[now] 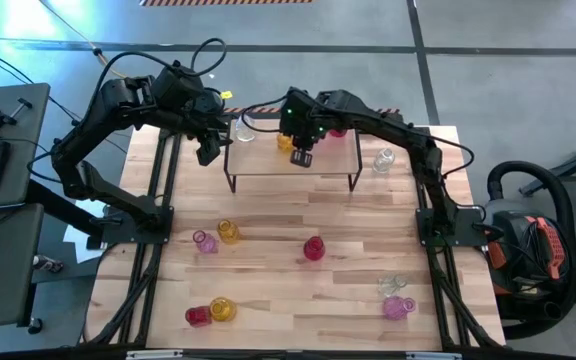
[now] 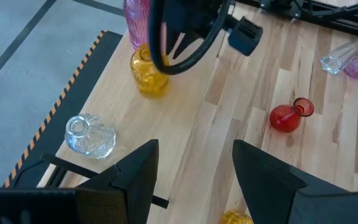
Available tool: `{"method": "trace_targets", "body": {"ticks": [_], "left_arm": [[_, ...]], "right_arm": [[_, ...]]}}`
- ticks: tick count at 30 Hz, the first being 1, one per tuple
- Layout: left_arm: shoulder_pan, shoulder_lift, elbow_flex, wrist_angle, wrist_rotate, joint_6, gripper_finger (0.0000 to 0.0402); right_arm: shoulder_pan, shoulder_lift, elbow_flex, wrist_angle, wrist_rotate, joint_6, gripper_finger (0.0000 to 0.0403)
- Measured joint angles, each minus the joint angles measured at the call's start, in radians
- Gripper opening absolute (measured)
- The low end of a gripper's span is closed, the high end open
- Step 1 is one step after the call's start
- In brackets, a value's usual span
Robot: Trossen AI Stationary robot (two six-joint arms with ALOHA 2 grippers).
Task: Sort vases onto shelf
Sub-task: Put the bottom right yellow vase on the shelf
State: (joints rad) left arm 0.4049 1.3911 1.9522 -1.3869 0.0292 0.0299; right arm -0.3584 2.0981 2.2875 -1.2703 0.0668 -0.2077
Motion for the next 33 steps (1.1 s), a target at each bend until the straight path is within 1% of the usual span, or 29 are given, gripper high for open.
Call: {"method": "trace_targets", "body": {"ticks": [15,18,33], "left_arm": [[0.000,0.000,0.000,0.000,0.000,0.000,0.0197],[0.000,0.000,0.000,0.000,0.000,0.000,0.0197],[0.000,0.000,0.000,0.000,0.000,0.000,0.0197]], "right_arm": [[-0.028,0.041,0.000,0.068,-0.036,0.000,0.0028],[-0.028,0.040,0.000,0.098,-0.034,0.000,0.0028],[-0.039,0.040,0.000,0.131,-0.007,0.016,0.0028]]}}
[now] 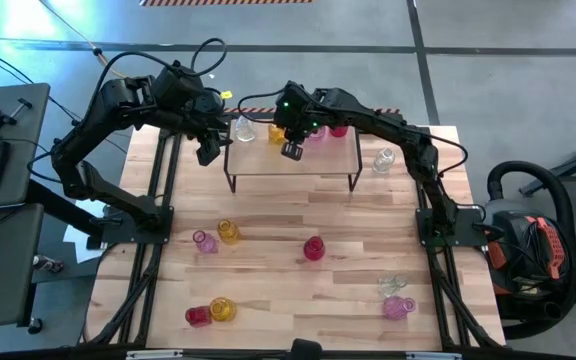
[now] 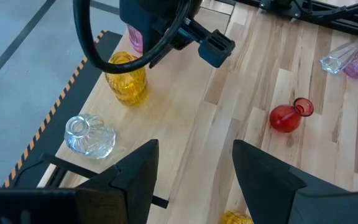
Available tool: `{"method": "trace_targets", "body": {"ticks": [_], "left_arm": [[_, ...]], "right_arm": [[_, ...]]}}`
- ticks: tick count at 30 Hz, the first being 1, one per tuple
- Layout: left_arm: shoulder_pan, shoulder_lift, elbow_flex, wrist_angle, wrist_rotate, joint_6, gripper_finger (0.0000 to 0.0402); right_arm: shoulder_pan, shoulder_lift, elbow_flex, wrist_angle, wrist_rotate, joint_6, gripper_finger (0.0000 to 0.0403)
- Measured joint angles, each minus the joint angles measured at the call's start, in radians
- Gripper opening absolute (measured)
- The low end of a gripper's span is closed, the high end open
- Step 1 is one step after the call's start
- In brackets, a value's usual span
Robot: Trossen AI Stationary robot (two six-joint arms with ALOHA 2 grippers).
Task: Sort vases onto shelf
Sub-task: Put the bottom right yellow vase on the shelf, then adjust the violet vase on the shelf
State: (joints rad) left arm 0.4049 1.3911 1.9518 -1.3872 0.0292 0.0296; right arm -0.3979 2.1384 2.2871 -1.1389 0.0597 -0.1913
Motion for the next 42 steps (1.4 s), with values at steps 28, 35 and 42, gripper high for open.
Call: {"method": "trace_targets", "body": {"ticks": [28,35,42], "left_arm": [[0.000,0.000,0.000,0.000,0.000,0.000,0.0197],[0.000,0.000,0.000,0.000,0.000,0.000,0.0197],[0.000,0.000,0.000,0.000,0.000,0.000,0.0197]], "right_arm": [[-0.017,-0.097,0.068,-0.213,0.044,0.019,0.0028],[-0.026,-0.153,0.068,-0.225,0.041,0.019,0.0028],[-0.082,-0.216,0.070,-0.210,0.095,0.018,0.0028]]}}
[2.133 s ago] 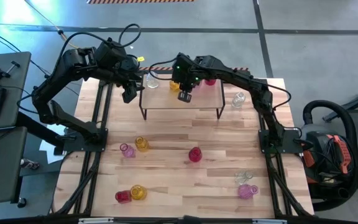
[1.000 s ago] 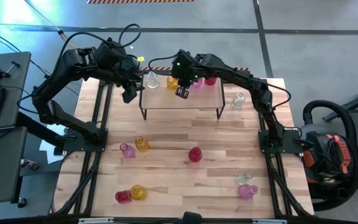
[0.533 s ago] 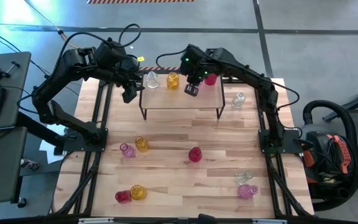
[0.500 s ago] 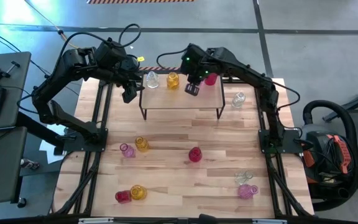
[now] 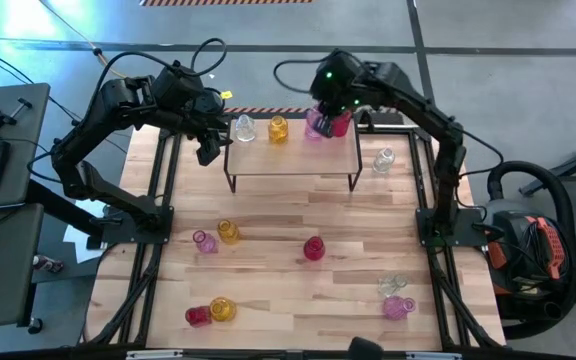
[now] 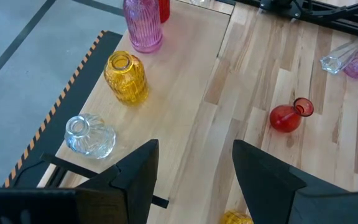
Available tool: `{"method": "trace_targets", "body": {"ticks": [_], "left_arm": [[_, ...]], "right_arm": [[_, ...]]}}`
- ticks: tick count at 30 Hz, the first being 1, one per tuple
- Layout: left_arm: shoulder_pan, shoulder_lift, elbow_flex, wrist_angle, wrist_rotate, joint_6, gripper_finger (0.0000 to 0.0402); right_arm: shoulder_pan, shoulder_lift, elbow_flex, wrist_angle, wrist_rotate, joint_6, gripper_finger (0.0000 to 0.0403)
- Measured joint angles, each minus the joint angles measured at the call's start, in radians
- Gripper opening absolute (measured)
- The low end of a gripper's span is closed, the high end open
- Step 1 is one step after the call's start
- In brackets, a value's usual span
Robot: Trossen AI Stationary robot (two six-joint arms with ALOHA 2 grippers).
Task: Sort vases onto shelf
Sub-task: Adjust the violet vase on the shelf
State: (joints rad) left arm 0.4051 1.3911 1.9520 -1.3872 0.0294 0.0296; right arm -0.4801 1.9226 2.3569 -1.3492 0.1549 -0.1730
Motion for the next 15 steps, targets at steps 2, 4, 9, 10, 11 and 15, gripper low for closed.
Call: {"method": "trace_targets", "body": {"ticks": [2,4,9,10,11,15], "left_arm": [[0.000,0.000,0.000,0.000,0.000,0.000,0.0197],[0.000,0.000,0.000,0.000,0.000,0.000,0.0197],[0.000,0.000,0.000,0.000,0.000,0.000,0.0197],[0.000,0.000,0.000,0.000,0.000,0.000,0.0197],[0.000,0.000,0.000,0.000,0.000,0.000,0.0197],[0.000,0.000,0.000,0.000,0.000,0.000,0.0197]], "right_arm": [[-0.026,0.000,0.000,-0.002,0.001,0.000,0.0028],[-0.051,0.000,-0.010,-0.001,-0.011,0.000,0.0028],[-0.082,0.001,-0.041,-0.003,-0.028,0.003,0.0028],[-0.085,0.001,-0.047,-0.003,-0.029,0.009,0.0028],[-0.088,0.001,-0.050,-0.004,-0.032,0.013,0.0028],[-0.092,0.001,-0.077,0.004,-0.035,0.016,0.0028]]}}
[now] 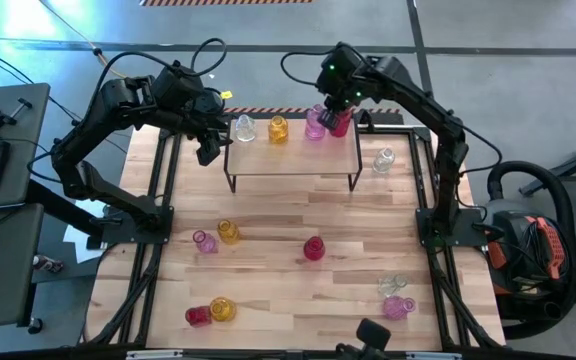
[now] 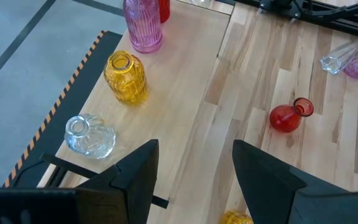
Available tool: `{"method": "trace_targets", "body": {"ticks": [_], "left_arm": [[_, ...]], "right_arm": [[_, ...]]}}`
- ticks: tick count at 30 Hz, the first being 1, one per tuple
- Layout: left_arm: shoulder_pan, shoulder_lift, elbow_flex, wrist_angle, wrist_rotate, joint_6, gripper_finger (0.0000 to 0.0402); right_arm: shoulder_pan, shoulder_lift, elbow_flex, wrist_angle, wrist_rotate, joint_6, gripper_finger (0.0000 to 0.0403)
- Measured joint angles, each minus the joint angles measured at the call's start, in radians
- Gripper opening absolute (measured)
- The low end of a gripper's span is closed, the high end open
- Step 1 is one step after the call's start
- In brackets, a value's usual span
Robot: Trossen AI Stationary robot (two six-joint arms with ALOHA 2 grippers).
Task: Sort vases onto shelf
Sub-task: Adjust the violet vase on the shelf
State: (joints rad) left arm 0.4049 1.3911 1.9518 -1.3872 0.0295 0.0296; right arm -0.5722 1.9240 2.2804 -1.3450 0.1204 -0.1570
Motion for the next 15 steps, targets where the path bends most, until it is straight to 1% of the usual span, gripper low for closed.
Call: {"method": "trace_targets", "body": {"ticks": [7,15], "left_arm": [[0.000,0.000,0.000,0.000,0.000,0.000,0.0197],[0.000,0.000,0.000,0.000,0.000,0.000,0.0197]], "right_arm": [[-0.006,0.001,-0.060,0.004,-0.002,0.019,0.0028],[-0.010,0.002,-0.113,0.057,-0.006,0.025,0.0028]]}}
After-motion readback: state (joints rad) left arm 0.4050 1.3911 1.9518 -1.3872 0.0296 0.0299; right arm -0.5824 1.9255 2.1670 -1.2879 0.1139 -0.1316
